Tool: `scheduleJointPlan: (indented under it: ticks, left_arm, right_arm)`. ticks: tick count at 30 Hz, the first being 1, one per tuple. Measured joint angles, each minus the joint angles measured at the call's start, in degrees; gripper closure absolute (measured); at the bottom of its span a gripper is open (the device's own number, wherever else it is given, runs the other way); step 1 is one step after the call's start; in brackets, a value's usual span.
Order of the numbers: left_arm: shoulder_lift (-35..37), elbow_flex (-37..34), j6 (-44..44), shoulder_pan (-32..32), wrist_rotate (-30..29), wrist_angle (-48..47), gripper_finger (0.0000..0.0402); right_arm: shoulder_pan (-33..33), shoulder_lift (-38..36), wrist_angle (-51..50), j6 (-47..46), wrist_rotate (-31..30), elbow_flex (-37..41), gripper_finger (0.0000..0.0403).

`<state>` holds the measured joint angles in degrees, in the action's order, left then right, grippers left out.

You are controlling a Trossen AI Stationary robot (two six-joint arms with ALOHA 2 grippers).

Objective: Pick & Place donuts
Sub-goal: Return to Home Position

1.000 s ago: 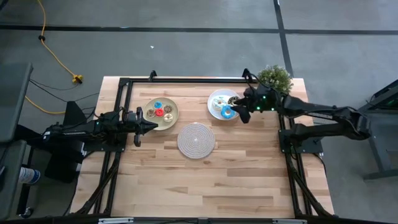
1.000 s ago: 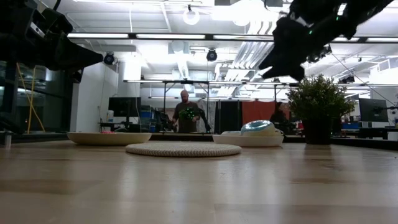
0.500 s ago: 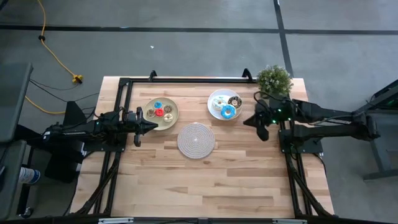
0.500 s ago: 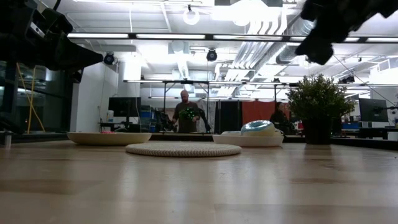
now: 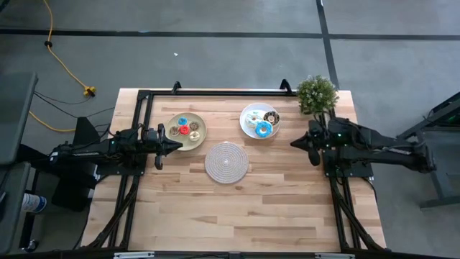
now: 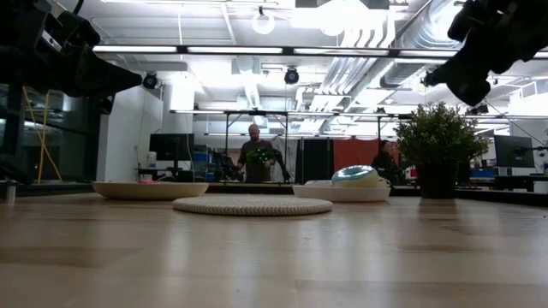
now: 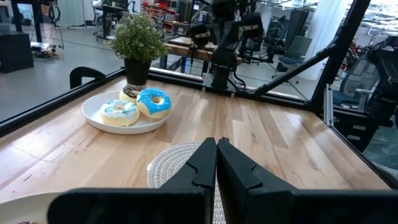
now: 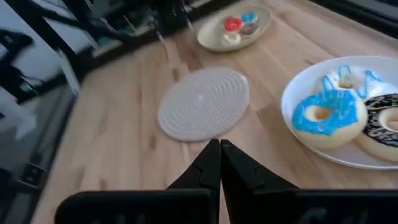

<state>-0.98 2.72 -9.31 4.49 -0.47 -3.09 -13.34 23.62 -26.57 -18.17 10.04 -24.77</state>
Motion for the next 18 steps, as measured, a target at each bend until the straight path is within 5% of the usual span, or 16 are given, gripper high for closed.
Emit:
scheduleJointPlan:
  ticks: [12, 18]
  left_arm:
    - [0.00, 0.00, 0.01, 0.00, 0.00, 0.00, 0.0394]
    - [0.00, 0.00, 0.01, 0.00, 0.00, 0.00, 0.0394]
  right_arm:
    - [1.79, -0.83, 8.23, -0.80, 2.33, 1.43, 0.0403]
    - [3.21, 2.00, 24.51, -0.90, 0.80, 6.75, 0.0403]
